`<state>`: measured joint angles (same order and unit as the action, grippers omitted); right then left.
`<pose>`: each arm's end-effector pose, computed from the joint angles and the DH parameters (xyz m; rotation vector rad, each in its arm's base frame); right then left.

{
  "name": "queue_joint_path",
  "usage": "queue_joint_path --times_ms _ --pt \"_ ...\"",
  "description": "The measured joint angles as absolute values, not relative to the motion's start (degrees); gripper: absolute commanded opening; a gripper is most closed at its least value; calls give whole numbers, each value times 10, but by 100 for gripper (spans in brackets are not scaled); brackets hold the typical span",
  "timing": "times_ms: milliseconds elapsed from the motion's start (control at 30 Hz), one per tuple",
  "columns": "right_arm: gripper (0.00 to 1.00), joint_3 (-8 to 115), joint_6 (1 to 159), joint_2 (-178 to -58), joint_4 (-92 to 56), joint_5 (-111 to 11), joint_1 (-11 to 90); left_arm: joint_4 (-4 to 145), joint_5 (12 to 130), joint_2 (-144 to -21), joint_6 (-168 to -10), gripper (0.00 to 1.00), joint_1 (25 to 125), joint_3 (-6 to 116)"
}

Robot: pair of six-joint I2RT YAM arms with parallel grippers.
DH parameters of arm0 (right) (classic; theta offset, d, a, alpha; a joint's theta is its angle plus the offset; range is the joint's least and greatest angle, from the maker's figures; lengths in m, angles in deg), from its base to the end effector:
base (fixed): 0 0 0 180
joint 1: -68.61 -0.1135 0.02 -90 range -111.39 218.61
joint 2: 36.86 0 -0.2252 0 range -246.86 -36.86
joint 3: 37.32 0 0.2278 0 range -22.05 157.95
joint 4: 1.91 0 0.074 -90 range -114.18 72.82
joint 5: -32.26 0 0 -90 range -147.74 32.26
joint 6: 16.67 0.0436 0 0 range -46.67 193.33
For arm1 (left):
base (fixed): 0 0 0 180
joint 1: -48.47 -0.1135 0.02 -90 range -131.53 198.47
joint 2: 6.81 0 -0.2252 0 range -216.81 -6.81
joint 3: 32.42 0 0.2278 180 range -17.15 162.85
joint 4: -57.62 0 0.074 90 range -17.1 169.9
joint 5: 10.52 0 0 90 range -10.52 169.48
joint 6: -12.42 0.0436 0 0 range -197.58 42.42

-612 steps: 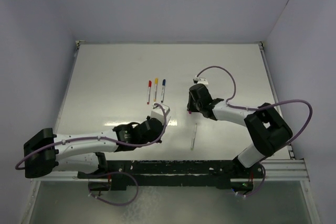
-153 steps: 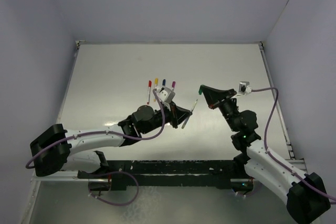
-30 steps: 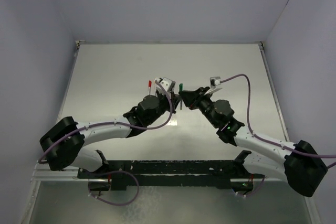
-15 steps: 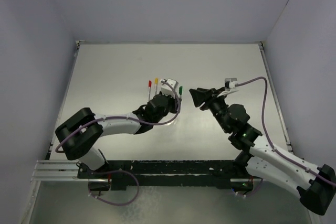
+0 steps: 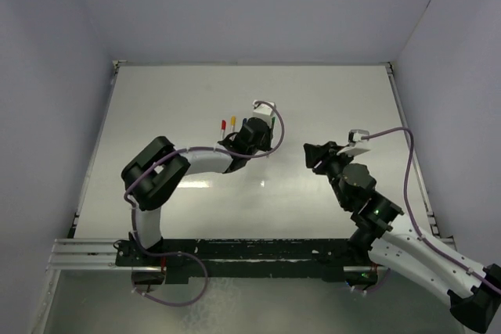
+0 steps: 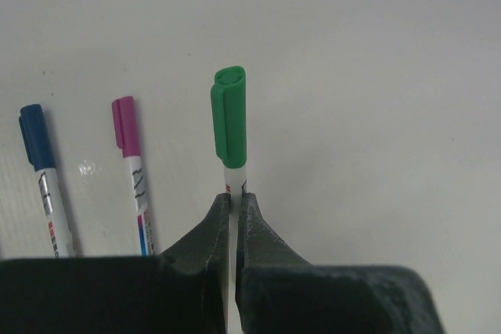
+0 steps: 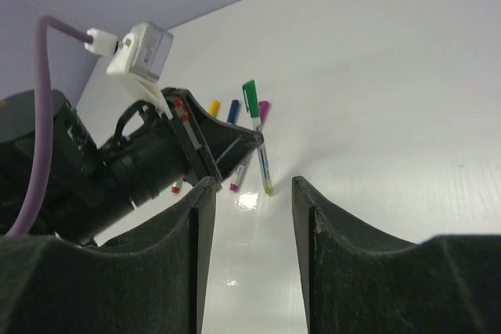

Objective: Insert the pens into the pen caps

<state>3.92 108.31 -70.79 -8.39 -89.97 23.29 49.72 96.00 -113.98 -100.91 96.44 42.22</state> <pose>0.1360 0.1045 0.2698 0.3094 1.5672 0.6643 0.2662 -0.2768 0.1579 0.2460 2.0038 -0.5146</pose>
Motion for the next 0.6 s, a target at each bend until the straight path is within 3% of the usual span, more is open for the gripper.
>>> queue_joint_path --times_ms 300,600 --pt "46 27 1104 -708 -127 -918 233 554 922 -1246 -1006 0 918 547" --pt "46 27 1109 -749 -125 -917 233 585 899 -1284 -1030 0 902 576"
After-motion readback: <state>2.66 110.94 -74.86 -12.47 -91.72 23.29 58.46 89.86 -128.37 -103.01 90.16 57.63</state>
